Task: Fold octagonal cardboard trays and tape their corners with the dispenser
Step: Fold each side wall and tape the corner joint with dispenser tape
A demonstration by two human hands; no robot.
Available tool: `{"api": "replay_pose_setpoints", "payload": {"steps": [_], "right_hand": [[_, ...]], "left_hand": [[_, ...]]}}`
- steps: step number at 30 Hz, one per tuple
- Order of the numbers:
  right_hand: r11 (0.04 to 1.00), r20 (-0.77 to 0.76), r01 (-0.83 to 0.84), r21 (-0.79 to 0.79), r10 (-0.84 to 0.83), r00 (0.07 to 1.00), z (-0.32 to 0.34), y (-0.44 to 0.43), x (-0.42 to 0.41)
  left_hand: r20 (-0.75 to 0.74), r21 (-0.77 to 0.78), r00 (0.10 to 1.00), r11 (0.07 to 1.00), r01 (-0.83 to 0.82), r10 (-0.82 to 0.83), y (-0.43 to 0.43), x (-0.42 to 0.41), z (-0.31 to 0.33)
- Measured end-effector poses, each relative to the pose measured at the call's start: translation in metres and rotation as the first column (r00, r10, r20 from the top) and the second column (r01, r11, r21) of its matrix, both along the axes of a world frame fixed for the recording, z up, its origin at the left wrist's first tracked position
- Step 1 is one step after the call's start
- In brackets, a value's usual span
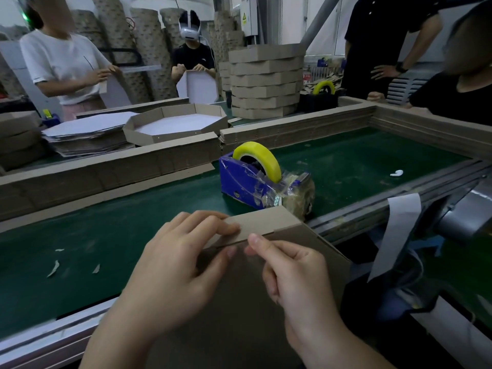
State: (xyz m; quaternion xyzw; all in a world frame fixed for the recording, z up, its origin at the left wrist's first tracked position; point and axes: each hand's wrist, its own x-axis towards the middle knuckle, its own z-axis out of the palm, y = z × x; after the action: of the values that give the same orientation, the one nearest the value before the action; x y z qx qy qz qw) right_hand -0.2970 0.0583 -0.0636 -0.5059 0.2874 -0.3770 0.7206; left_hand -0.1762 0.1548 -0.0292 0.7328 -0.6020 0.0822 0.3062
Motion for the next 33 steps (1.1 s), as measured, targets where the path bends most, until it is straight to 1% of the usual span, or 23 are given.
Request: {"api": "replay_pose_setpoints", "payload": {"steps": [3,7,10,13,15,16,19,21,24,28,29,31,32,33], "right_hand": [[1.0,-0.015,-0.025,0.015,0.025,1.0,0.001,-0.001,-0.001],[0.993,-0.067,-0.116,-0.02,0.115,0.991,0.0,-0.005,-0.009],[0.964,-0.133,-0.261,-0.054,0.252,0.958,0.004,-0.009,-0.018],[0.956,-0.155,-0.285,-0.071,0.272,0.95,0.003,-0.013,-0.02],[0.96,-0.152,-0.272,-0.07,0.259,0.954,0.001,-0.014,-0.019],[0.959,-0.145,-0.274,-0.069,0.262,0.954,0.001,-0.014,-0.018],[0.951,-0.129,-0.299,-0.081,0.287,0.949,0.002,-0.011,-0.016],[0.945,-0.143,-0.311,-0.102,0.296,0.945,0.001,-0.011,-0.016],[0.923,-0.179,-0.364,-0.129,0.339,0.924,0.001,-0.015,-0.02],[0.882,-0.239,-0.468,-0.045,0.446,0.863,0.009,-0.016,-0.025],[0.868,-0.27,-0.496,-0.02,0.473,0.838,0.012,-0.019,-0.027],[0.831,-0.408,-0.555,0.028,0.517,0.753,0.015,-0.021,-0.029],[0.817,-0.464,-0.576,0.025,0.52,0.717,0.014,-0.021,-0.031],[0.819,-0.482,-0.573,-0.01,0.498,0.72,0.013,-0.021,-0.033]], "left_hand": [[-0.067,0.003,0.998,1.0,0.011,-0.011,0.002,0.0,0.0],[0.001,0.074,0.998,0.995,0.068,-0.069,0.004,0.001,0.003],[-0.04,0.105,0.998,0.993,0.056,-0.052,0.007,0.004,0.005],[-0.074,0.133,0.997,0.991,0.028,-0.018,0.006,0.002,0.008],[-0.099,0.108,0.995,0.994,-0.019,0.029,0.002,-0.003,0.01],[-0.078,0.081,0.994,0.995,-0.065,0.071,-0.002,-0.006,0.011],[0.061,-0.035,0.972,0.974,-0.223,0.225,-0.013,-0.02,0.012],[0.107,-0.095,0.958,0.962,-0.256,0.265,-0.016,-0.024,0.009],[0.148,-0.147,0.964,0.969,-0.198,0.22,-0.014,-0.02,0.004],[0.181,-0.2,0.972,0.973,-0.111,0.148,-0.009,-0.017,0.0],[0.187,-0.213,0.971,0.972,-0.105,0.146,-0.008,-0.018,-0.001],[0.191,-0.231,0.97,0.967,-0.106,0.152,-0.007,-0.016,-0.002],[0.189,-0.239,0.969,0.965,-0.109,0.157,-0.005,-0.015,-0.003],[0.183,-0.238,0.97,0.965,-0.111,0.157,-0.004,-0.013,-0.003]]}}
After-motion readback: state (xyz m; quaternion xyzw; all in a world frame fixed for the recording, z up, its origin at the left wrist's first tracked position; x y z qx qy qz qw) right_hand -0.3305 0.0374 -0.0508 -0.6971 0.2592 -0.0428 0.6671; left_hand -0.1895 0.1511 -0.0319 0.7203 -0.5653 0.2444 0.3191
